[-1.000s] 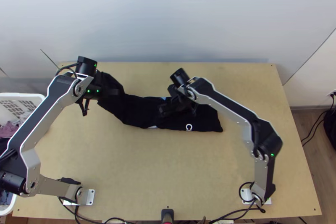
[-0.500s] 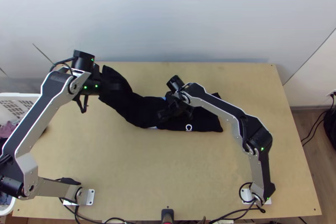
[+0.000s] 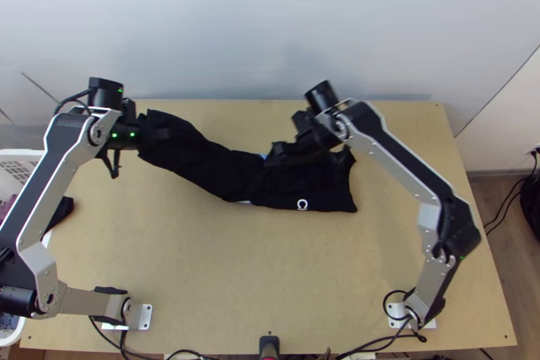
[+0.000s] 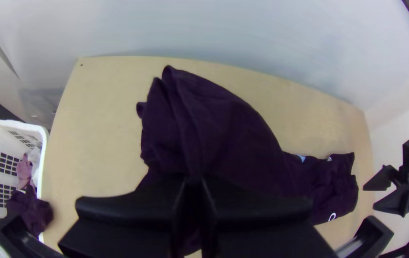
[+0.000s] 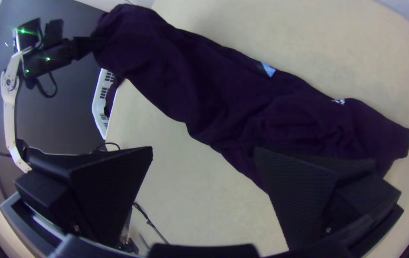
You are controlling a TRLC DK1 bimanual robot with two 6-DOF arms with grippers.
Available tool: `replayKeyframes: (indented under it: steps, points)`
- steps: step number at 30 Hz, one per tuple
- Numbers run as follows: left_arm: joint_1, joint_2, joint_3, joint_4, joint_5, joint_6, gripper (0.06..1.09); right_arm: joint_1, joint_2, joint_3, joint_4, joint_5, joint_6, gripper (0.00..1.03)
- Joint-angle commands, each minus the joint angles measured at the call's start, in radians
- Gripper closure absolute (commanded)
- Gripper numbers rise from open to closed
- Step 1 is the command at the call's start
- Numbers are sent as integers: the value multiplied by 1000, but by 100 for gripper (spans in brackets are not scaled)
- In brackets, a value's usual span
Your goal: Fold the t-shirt
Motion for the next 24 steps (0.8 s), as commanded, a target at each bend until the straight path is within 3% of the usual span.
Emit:
replayKeyframes:
  steps: [1,14,24]
  points:
    - [128,-17,-40,17,48,53,105,-82,-108,-19,-38,-30,-7,4]
    - [350,-23,-33,45,157,134,105,-108,-196,-60,-38,28,-15,4]
    - [62,-52,-27,59,189,10,105,-115,-214,-111,-36,84,-33,4]
